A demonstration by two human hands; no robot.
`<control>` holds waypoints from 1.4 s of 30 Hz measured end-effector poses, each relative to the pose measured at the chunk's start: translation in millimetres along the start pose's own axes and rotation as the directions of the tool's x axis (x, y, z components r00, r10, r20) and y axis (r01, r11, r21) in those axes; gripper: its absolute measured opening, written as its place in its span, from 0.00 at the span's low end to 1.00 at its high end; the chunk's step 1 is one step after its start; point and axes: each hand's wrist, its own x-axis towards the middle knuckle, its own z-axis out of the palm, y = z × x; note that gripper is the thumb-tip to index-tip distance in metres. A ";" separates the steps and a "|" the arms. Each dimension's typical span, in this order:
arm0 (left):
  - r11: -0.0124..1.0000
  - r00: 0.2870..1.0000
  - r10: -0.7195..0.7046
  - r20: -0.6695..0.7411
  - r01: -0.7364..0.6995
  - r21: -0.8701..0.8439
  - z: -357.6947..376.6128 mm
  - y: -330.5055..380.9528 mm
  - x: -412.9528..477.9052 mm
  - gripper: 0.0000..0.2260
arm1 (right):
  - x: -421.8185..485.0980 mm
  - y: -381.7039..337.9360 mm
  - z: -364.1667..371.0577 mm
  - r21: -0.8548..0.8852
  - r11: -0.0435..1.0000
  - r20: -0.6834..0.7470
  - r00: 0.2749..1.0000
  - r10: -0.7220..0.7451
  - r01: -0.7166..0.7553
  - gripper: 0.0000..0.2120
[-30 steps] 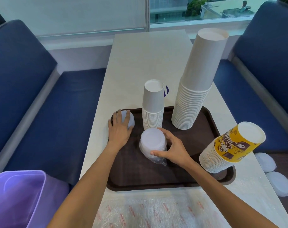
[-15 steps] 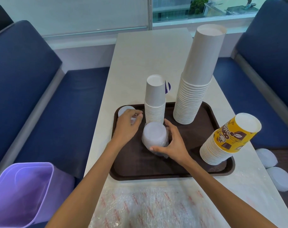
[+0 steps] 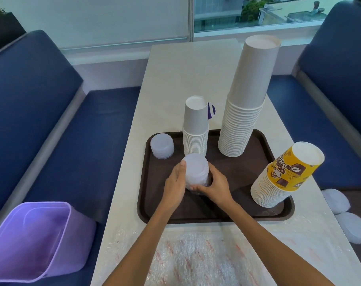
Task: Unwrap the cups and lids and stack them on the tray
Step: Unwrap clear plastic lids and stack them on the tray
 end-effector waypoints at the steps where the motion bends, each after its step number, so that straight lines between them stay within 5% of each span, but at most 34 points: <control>1: 1.000 1.000 -0.012 0.007 0.012 -0.023 1.3 -3.3 0.0 0.25 | -0.5 1.8 -1.0 -0.018 1.000 0.024 1.000 -0.008 0.008 0.39; 5: 0.999 0.999 -0.045 0.027 0.046 -0.013 0.5 -9.5 -1.9 0.28 | 1.2 4.9 -1.9 -0.132 0.991 0.061 0.998 -0.030 0.038 0.40; 9: 0.998 0.996 -0.069 0.059 0.069 0.000 -8.4 -8.7 1.9 0.43 | 2.2 3.8 -4.1 -0.089 0.996 0.065 0.998 -0.010 0.016 0.46; 14: 0.971 0.992 0.124 -0.035 -0.114 0.211 -21.7 15.0 10.2 0.25 | -5.0 -7.3 -3.4 -0.003 1.000 0.037 0.999 -0.013 0.013 0.59; 20: 0.792 0.928 0.340 0.151 -0.369 0.486 -25.3 40.8 20.6 0.27 | -1.0 -16.8 3.7 0.108 0.994 -0.016 1.000 0.026 -0.024 0.50; 28: 0.466 0.909 0.220 0.354 -0.416 0.781 -12.1 49.6 26.9 0.36 | 3.4 -15.3 4.6 0.144 0.989 0.002 0.999 0.044 -0.044 0.42; 42: 0.365 0.913 0.244 0.327 -0.399 0.841 -6.6 49.7 27.2 0.31 | 1.2 -14.0 4.2 0.152 0.987 0.008 0.998 0.058 -0.058 0.37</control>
